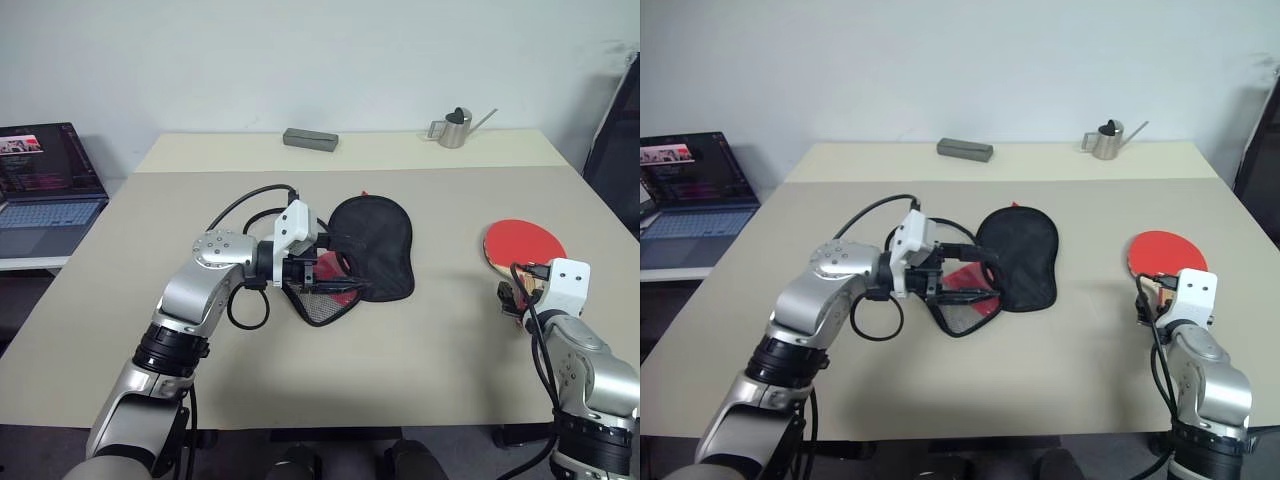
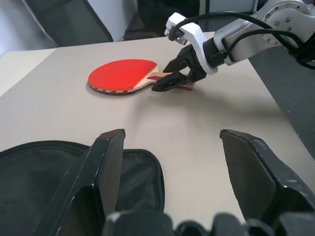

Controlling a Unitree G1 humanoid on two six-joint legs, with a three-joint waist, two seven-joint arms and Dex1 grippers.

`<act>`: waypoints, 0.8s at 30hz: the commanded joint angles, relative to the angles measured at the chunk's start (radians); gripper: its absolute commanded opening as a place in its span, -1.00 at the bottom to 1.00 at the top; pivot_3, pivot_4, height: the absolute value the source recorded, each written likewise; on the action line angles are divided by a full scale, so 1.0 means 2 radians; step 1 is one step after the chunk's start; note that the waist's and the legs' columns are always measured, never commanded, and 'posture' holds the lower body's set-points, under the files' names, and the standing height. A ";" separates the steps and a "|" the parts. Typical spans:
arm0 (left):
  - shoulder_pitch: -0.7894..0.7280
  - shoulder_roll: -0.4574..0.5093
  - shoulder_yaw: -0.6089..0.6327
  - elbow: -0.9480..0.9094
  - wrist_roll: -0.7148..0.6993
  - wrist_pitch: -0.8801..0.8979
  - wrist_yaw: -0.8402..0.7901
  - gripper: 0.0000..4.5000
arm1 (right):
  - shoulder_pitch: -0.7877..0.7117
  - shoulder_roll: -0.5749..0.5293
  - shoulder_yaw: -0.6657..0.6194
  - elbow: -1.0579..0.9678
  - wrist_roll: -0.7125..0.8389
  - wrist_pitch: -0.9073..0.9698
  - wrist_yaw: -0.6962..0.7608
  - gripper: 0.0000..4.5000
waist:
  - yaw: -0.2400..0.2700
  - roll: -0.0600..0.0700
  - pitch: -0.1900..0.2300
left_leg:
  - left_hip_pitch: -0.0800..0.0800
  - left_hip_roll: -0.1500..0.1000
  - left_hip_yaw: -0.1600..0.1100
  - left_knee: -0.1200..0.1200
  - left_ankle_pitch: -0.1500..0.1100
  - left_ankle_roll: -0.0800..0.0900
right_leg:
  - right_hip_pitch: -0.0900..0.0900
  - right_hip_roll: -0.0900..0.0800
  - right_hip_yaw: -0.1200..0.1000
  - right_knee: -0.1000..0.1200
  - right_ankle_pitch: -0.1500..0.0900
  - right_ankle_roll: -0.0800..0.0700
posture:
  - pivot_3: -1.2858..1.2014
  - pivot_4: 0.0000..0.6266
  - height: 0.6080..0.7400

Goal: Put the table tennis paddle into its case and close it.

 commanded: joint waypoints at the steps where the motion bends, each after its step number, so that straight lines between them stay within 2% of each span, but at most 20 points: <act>1: 0.000 0.007 0.013 -0.009 -0.001 -0.004 0.001 0.50 | -0.010 -0.005 -0.004 0.029 -0.012 -0.024 -0.012 0.93 | 0.000 -0.001 0.000 | 0.001 0.000 0.000 0.000 0.001 0.000 | 0.001 0.000 0.000 0.000 0.000 0.000 | 0.03 -0.52 1.00; 3: 0.002 0.009 0.013 -0.010 -0.001 -0.004 0.001 0.50 | -0.013 -0.008 0.003 0.036 -0.014 -0.026 -0.013 0.93 | 0.000 -0.001 0.000 | 0.003 0.000 0.000 0.000 0.001 0.001 | 0.003 0.000 0.000 -0.001 0.001 0.001 | 0.03 -0.52 1.00; 6: 0.005 0.011 0.014 -0.015 -0.002 -0.002 0.004 0.50 | -0.014 -0.014 0.014 0.039 -0.019 -0.023 -0.009 0.54 | 0.000 -0.001 0.000 | 0.004 0.000 0.001 0.000 0.003 0.002 | 0.004 0.000 0.000 -0.002 0.001 0.003 | 0.03 -0.52 1.00; 12: 0.007 0.015 0.017 -0.017 -0.002 -0.001 0.007 0.50 | -0.019 -0.027 0.030 0.038 -0.021 -0.011 0.001 -0.42 | 0.000 -0.001 0.000 | 0.004 0.000 0.001 -0.001 0.003 0.002 | 0.004 0.000 0.001 -0.001 0.002 0.000 | 0.03 -0.52 1.00; 13: 0.007 0.015 0.017 -0.017 -0.002 -0.002 0.007 0.50 | -0.021 -0.029 0.031 0.038 -0.021 -0.010 0.001 -0.47 | 0.001 -0.001 0.000 | 0.004 0.000 0.001 -0.001 0.003 0.002 | 0.003 0.000 0.001 -0.002 0.002 0.000 | 0.03 -0.52 1.00; 24: 0.016 0.034 0.045 -0.003 -0.003 -0.005 0.022 0.50 | -0.047 -0.026 0.021 0.029 -0.015 -0.018 -0.006 -0.47 | 0.000 0.000 0.001 | 0.003 0.000 0.001 -0.003 0.003 0.002 | 0.002 0.000 0.001 -0.001 0.002 0.000 | 0.03 -0.52 1.00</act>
